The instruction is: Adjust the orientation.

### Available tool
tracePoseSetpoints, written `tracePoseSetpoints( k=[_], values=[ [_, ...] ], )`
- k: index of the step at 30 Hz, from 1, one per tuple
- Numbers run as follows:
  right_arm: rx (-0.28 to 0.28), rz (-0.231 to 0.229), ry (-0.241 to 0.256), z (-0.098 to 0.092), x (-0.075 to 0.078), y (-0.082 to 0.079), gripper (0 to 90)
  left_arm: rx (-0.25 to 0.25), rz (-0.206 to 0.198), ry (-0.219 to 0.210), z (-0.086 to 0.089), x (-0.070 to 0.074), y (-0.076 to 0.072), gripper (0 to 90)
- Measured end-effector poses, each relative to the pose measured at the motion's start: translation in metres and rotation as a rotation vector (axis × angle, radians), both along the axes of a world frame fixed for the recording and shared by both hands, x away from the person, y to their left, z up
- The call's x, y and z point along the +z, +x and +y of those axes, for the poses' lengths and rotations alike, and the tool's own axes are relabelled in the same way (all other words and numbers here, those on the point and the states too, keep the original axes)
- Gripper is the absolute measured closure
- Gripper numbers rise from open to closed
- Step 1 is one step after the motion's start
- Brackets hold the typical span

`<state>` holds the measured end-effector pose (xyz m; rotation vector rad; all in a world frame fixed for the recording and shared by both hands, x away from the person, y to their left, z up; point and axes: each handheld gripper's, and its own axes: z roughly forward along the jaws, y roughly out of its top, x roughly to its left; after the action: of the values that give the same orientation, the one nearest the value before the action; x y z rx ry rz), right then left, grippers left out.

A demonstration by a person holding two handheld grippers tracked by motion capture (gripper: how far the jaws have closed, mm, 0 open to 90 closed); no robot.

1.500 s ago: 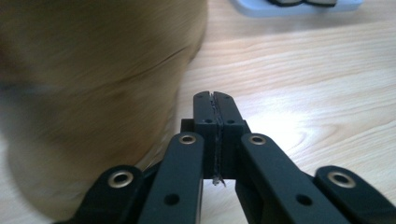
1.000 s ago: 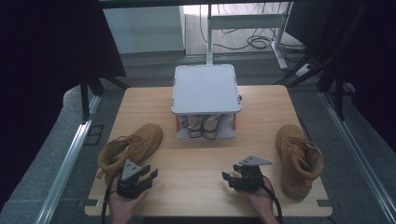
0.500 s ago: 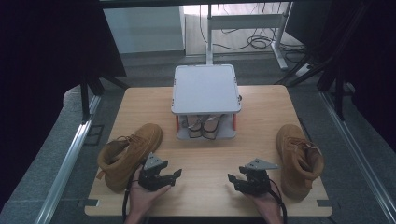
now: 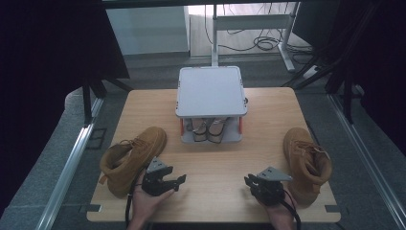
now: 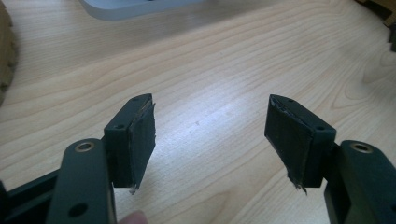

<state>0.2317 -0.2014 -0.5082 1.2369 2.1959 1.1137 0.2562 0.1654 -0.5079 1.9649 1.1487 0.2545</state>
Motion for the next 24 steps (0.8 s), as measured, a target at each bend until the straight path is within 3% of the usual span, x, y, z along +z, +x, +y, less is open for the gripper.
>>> tracePoseSetpoints(
  k=[4, 9, 17, 24],
  values=[
    [-0.015, -0.005, -0.001, -0.013, 0.002, -0.006, 89.2, -0.004, 0.016, -0.004, 0.003, 0.000, 0.002, 31.2],
    [-0.046, -0.009, -0.027, -0.025, 0.003, -0.013, 89.5, -0.002, 0.018, -0.017, 0.009, 0.001, 0.004, 30.7],
    [-0.107, -0.007, -0.043, -0.049, 0.003, -0.022, 89.6, -0.003, -0.012, -0.007, 0.009, 0.001, 0.004, 29.8],
    [-0.141, 0.013, -0.037, -0.069, -0.003, -0.027, 89.6, 0.004, -0.006, -0.012, 0.011, 0.000, 0.003, 29.9]
  ],
)
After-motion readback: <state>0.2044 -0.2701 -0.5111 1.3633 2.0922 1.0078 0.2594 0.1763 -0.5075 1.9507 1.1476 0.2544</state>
